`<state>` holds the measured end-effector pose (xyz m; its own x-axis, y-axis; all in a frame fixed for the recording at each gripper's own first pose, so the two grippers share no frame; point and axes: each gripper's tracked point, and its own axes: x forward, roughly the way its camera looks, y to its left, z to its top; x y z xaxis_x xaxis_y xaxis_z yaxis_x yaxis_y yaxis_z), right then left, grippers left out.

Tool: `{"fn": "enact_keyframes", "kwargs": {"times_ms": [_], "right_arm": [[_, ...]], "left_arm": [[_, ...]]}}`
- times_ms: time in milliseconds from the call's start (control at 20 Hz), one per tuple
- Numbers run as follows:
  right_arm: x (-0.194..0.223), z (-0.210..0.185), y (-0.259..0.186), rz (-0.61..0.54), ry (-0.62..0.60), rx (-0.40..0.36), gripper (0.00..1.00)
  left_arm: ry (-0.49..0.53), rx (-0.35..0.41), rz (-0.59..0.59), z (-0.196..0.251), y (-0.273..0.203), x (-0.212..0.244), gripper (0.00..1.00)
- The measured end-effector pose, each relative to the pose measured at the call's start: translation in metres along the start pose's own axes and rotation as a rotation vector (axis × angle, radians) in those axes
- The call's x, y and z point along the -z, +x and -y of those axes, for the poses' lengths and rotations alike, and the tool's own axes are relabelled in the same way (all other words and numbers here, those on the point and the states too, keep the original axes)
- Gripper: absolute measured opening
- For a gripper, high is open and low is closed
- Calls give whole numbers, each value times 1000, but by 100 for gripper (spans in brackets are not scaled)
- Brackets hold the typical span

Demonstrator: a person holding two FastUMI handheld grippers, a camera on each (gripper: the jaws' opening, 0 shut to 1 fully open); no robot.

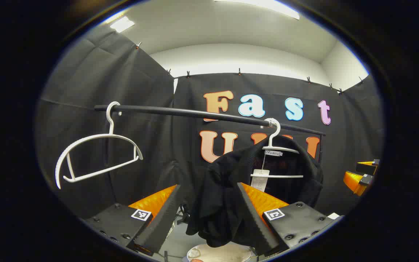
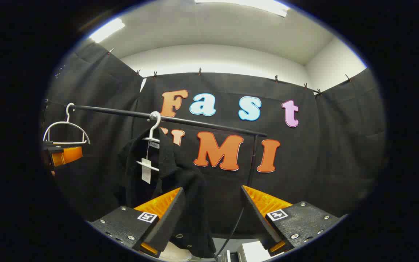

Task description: Grasp the clothes on the hanger with both hands and then place them into the laundry hamper below.

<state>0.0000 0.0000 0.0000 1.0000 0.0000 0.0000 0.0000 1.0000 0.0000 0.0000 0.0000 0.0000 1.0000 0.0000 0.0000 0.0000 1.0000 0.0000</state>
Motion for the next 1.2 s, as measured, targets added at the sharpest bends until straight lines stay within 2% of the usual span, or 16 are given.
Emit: {"fn": "enact_keyframes", "kwargs": {"times_ms": [350,750,850,900,1200], "right_arm": [[2,-13,-3,-11,20,32,94],[8,-45,-6,-24,50,154,94],[10,-53,-7,-29,66,181,94],[12,-58,-6,-37,75,188,94],[26,-83,11,-78,68,177,93]], "left_arm": [[-6,42,19,-6,5,-7,93],[-24,136,0,-42,31,6,93],[-3,148,2,-49,40,8,96],[2,154,3,-50,44,9,93],[-13,195,0,-49,58,14,93]]}}
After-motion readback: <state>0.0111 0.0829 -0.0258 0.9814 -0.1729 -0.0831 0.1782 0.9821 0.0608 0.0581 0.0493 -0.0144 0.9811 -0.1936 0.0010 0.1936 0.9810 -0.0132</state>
